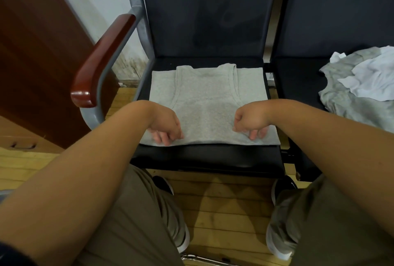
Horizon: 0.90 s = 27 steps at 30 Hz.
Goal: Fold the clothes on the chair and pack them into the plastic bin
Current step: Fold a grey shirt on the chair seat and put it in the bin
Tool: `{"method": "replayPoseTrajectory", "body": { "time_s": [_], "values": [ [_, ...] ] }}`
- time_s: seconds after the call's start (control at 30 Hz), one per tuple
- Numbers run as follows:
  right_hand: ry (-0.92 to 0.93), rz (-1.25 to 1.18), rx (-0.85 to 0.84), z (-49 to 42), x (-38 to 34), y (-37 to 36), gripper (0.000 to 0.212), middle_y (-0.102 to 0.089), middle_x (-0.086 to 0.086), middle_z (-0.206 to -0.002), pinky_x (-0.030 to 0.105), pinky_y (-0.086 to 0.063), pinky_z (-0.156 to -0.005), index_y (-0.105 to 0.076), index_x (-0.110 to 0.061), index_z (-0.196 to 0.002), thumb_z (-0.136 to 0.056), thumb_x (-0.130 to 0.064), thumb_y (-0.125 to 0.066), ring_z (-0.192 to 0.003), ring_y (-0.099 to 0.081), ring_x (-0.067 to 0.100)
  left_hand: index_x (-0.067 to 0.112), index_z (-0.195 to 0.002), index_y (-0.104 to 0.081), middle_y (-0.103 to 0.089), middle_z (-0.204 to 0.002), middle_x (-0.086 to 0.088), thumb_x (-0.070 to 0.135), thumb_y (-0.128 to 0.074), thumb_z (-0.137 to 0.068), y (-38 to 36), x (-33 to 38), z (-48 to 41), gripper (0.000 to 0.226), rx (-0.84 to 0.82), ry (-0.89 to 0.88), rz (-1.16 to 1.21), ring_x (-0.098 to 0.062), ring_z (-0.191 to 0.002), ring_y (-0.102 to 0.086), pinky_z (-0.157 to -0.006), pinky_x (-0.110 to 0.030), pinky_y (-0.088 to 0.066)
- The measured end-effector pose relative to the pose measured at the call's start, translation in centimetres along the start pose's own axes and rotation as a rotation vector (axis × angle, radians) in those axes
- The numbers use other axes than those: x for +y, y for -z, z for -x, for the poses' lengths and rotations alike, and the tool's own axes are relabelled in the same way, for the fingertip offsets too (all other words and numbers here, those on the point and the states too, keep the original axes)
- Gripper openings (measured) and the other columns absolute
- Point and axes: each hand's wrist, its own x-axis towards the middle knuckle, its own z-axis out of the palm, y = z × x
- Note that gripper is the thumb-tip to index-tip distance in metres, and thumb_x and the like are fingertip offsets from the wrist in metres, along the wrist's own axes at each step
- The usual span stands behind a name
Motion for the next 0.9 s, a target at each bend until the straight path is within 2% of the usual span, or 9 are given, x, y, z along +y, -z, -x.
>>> {"method": "replayPoseTrajectory", "body": {
  "time_s": [0.07, 0.17, 0.3, 0.33, 0.43, 0.5, 0.63, 0.77, 0.9],
  "values": [
    [-0.014, -0.001, 0.007, 0.0, -0.2, 0.0, 0.033, -0.074, 0.01, -0.113, 0.039, -0.066, -0.081, -0.068, -0.012, -0.116, -0.103, -0.042, -0.065, -0.092, -0.079, 0.022, 0.017, -0.117, -0.076, -0.081, -0.101, -0.001, 0.025, -0.073, -0.097, 0.3, -0.4, 0.7, 0.022, 0.039, -0.008, 0.018, -0.017, -0.099, -0.078, -0.089, -0.032, -0.062],
    [0.033, 0.029, 0.136, -0.3, -1.6, 0.0, 0.034, -0.078, 0.01, -0.105, 0.035, -0.063, -0.075, -0.073, -0.007, -0.106, -0.104, -0.038, -0.059, -0.096, -0.077, 0.026, 0.007, -0.111, -0.073, -0.077, -0.094, -0.003, 0.035, -0.071, -0.1, 1.7, -2.6, 0.8, 0.031, 0.212, 0.037, 0.022, -0.016, -0.084, -0.073, -0.075, -0.03, -0.06],
    [0.117, -0.062, 0.302, -1.8, -5.0, -0.1, 0.026, -0.079, 0.009, -0.098, 0.042, -0.063, -0.08, -0.076, -0.01, -0.098, -0.099, -0.025, -0.056, -0.094, -0.077, 0.03, 0.006, -0.131, -0.057, -0.066, -0.117, -0.012, 0.031, -0.075, -0.098, 3.2, -5.9, 0.6, 0.045, 0.423, 0.159, -0.047, -0.028, -0.102, -0.069, -0.092, -0.042, -0.061],
    [0.139, -0.085, 0.332, -2.3, -6.1, -0.2, 0.024, -0.079, 0.006, -0.095, 0.042, -0.063, -0.08, -0.076, -0.011, -0.095, -0.098, -0.024, -0.056, -0.092, -0.077, 0.028, 0.006, -0.134, -0.055, -0.065, -0.118, -0.012, 0.031, -0.077, -0.097, 3.4, -6.5, 0.6, 0.05, 0.433, 0.163, -0.04, -0.029, -0.103, -0.068, -0.09, -0.042, -0.06],
    [0.193, -0.132, 0.388, -4.0, -10.2, -0.2, 0.021, -0.078, 0.001, -0.093, 0.035, -0.063, -0.08, -0.076, -0.014, -0.094, -0.1, -0.022, -0.057, -0.087, -0.076, 0.02, 0.007, -0.109, -0.06, -0.068, -0.104, -0.009, 0.036, -0.085, -0.089, 4.0, -8.0, 0.1, 0.044, 0.376, 0.122, 0.048, -0.024, -0.092, -0.068, -0.071, -0.035, -0.058],
    [0.208, -0.184, 0.41, -5.6, -13.2, 0.1, 0.02, -0.077, 0.002, -0.094, 0.036, -0.063, -0.079, -0.076, -0.012, -0.098, -0.1, -0.02, -0.058, -0.086, -0.077, 0.02, 0.01, -0.099, -0.065, -0.071, -0.098, -0.008, 0.04, -0.089, -0.083, 4.2, -8.6, -0.5, 0.042, 0.347, 0.086, 0.068, -0.021, -0.086, -0.069, -0.065, -0.032, -0.058],
    [0.218, -0.224, 0.478, -9.6, -18.8, 1.2, 0.021, -0.078, 0.009, -0.095, 0.044, -0.065, -0.084, -0.077, -0.01, -0.098, -0.098, -0.017, -0.057, -0.086, -0.077, 0.025, 0.015, -0.101, -0.072, -0.072, -0.104, -0.006, 0.041, -0.094, -0.075, 4.6, -8.5, -1.6, 0.043, 0.342, 0.053, 0.054, -0.023, -0.093, -0.071, -0.081, -0.039, -0.066],
    [0.241, -0.049, 0.545, -12.9, -23.2, 2.5, 0.027, -0.075, 0.012, -0.111, 0.046, -0.06, -0.095, -0.074, -0.007, -0.111, -0.1, -0.02, -0.054, -0.104, -0.071, 0.031, 0.009, -0.108, -0.071, -0.071, -0.108, -0.01, 0.031, -0.087, -0.084, 4.9, -7.8, -2.1, 0.036, 0.32, 0.042, -0.018, -0.029, -0.101, -0.071, -0.094, -0.044, -0.062],
    [0.228, 0.087, 0.615, -15.8, -25.7, 3.9, 0.027, -0.071, 0.009, -0.115, 0.036, -0.054, -0.089, -0.072, -0.01, -0.115, -0.101, -0.028, -0.059, -0.11, -0.066, 0.029, 0.008, -0.114, -0.07, -0.074, -0.105, -0.014, 0.019, -0.081, -0.088, 5.9, -8.4, -2.6, 0.03, 0.253, 0.04, 0.141, -0.028, -0.097, -0.074, -0.09, -0.043, -0.064]
  ]
}}
